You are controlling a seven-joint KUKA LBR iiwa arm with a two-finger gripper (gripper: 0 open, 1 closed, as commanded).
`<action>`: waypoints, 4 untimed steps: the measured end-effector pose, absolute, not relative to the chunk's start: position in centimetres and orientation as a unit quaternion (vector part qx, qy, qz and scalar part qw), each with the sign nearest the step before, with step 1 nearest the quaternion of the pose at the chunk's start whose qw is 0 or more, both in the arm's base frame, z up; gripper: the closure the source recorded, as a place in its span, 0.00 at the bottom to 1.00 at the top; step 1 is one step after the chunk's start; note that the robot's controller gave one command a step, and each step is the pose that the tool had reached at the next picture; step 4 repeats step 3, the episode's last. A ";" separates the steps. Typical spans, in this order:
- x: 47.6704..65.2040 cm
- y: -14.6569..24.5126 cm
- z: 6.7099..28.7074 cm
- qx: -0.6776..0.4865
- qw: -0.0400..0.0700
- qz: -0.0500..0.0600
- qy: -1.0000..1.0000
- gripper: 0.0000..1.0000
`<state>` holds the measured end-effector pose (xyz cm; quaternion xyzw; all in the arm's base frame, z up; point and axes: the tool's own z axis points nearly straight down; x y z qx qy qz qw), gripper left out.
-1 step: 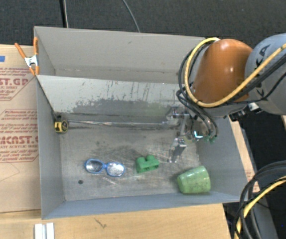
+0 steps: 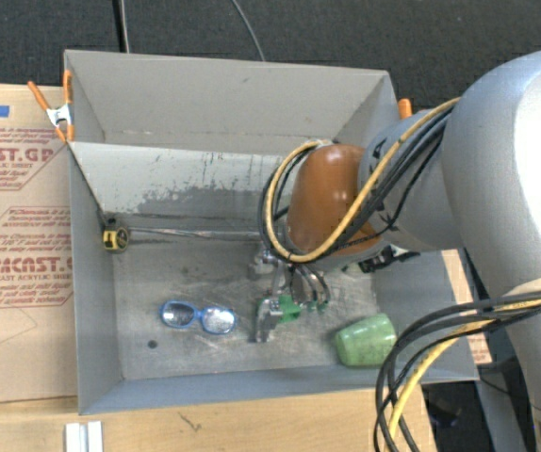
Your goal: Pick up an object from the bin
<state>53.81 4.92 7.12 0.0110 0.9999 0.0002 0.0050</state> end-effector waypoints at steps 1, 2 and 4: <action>51.2 11.9 7.3 -0.174 0.005 0.001 0.985 0.00; 51.2 11.8 7.4 -0.173 0.004 0.001 0.985 1.00; 51.4 13.2 22.1 -0.175 0.005 0.000 0.984 1.00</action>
Offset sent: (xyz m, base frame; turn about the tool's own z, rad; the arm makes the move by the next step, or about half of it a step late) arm -0.0286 0.0680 -0.0012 -0.3702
